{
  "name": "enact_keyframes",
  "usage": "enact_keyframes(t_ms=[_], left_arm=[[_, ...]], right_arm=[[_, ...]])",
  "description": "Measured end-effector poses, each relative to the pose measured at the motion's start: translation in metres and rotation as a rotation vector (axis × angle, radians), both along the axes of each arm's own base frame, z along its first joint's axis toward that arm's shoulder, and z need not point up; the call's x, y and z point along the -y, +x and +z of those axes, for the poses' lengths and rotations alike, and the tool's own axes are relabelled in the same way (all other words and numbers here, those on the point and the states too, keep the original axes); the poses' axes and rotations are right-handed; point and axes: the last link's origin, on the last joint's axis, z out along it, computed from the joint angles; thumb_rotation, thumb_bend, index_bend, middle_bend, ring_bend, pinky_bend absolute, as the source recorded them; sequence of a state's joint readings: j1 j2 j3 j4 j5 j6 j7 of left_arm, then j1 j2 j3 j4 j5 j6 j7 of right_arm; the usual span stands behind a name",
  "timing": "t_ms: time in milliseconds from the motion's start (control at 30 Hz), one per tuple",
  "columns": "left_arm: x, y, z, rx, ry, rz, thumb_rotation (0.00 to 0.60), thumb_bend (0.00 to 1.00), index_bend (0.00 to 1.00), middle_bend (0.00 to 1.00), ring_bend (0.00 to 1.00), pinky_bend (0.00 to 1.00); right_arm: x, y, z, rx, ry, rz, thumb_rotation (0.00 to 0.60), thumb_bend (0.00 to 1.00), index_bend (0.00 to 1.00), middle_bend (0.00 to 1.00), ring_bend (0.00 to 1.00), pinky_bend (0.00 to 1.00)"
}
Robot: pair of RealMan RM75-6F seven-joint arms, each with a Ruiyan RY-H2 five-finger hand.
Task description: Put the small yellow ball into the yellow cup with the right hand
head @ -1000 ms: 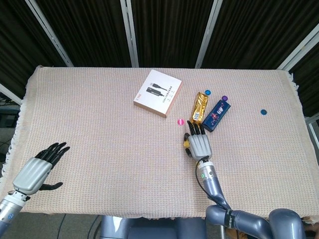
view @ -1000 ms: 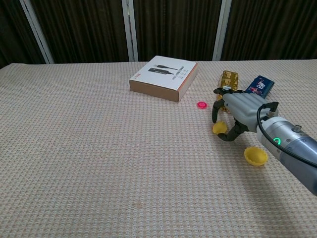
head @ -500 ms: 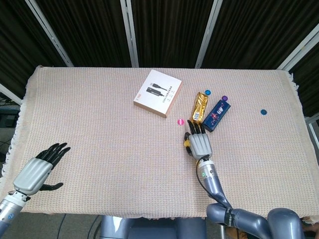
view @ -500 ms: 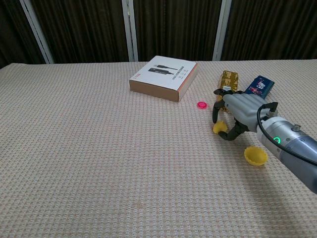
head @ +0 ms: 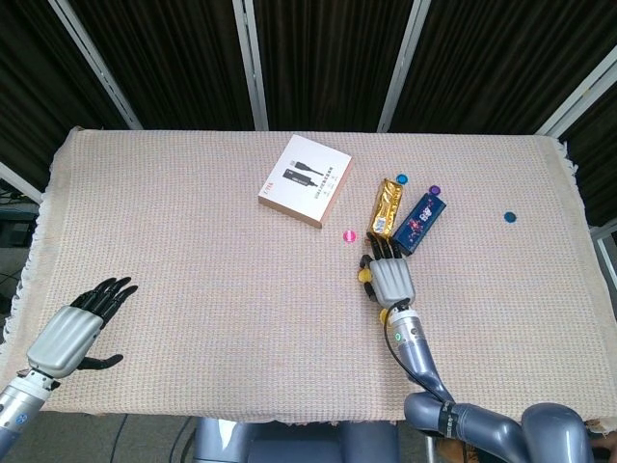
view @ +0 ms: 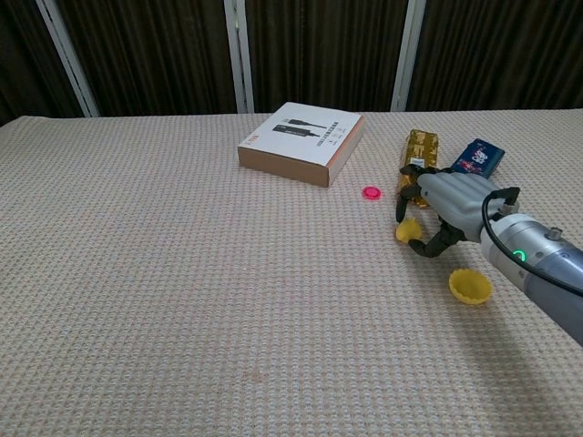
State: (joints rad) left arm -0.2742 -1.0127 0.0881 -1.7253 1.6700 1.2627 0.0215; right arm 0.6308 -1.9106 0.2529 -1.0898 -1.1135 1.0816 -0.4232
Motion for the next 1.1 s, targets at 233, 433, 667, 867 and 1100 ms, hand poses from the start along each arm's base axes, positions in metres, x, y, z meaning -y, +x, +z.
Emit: enact_keyframes(t_ms=[233,433,667,867,1100], left_arm=[[0.0,0.0,0.0,0.001,0.0,-0.001,0.6,0.0,0.0,0.0,0.0,0.21],[0.0,0.0,0.0,0.001,-0.003,-0.001,0.6,0.0,0.0,0.0,0.0,0.21],[0.0,0.0,0.0,0.002,-0.004,-0.003,0.6,0.0,0.0,0.0,0.0,0.21],[0.0,0.0,0.0,0.002,-0.003,-0.003,0.6,0.0,0.0,0.0,0.0,0.21],[0.0,0.0,0.001,-0.002,0.003,-0.007,0.6,0.0,0.0,0.0,0.0,0.21]], right_arm=[[0.0,0.0,0.0,-0.001,-0.006,0.006,0.6,0.34,0.43,0.0,0.0,0.0],[0.0,0.0,0.0,-0.004,-0.013,0.009,0.6,0.34,0.46,0.0,0.0,0.0],[0.001,-0.001,0.001,-0.001,-0.021,0.011,0.6,0.34,0.48,0.0,0.0,0.0],[0.0,-0.002,0.005,-0.001,-0.033,0.02,0.6,0.34,0.48,0.0,0.0,0.0],[-0.004,-0.005,0.014,0.003,-0.051,0.029,0.6,0.34,0.48,0.0,0.0,0.0]])
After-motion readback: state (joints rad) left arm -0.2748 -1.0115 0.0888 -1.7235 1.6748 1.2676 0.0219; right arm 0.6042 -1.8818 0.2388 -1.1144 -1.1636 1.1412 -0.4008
